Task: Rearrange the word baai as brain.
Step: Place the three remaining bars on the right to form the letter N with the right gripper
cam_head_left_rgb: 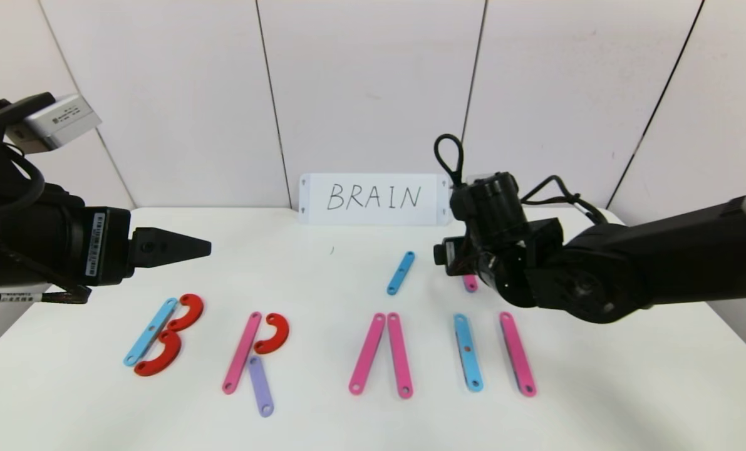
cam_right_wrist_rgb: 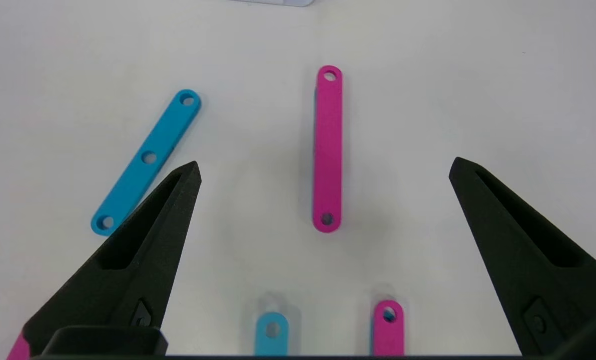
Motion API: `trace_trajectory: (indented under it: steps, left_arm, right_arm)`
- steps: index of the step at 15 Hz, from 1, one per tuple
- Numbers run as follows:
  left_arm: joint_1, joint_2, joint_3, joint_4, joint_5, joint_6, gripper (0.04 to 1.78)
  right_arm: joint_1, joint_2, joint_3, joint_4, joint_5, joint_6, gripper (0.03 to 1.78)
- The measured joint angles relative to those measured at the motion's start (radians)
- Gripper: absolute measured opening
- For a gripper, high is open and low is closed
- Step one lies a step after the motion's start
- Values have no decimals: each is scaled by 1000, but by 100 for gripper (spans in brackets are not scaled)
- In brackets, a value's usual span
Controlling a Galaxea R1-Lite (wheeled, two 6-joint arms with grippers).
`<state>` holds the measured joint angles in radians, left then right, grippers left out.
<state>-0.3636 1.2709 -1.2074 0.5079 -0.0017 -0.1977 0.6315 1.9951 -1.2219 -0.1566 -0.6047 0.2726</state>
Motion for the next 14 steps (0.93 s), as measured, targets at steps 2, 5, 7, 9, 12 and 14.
trace_trajectory:
  steps: [2,5,7,9,12,14]
  left_arm:
    - [1,0,-1,0,0,0,174]
    - [3,1,-1,0,0,0,174]
    - [3,0,-1,0,0,0,174]
    - [3,0,-1,0,0,2,174]
    - [3,-1,-1,0,0,2,174]
    - [3,-1,-1,0,0,2,174]
  right_arm:
    - [11,75,-96,21,-1,0,174]
    - [27,164,-209,84,-1,65,174]
    - [34,195,-259,137,-3,121,174]
    - [53,221,-304,188,-2,168,174]
    - [83,267,-372,228,-3,180,174]
    - [96,299,-431,250,-3,181,174]
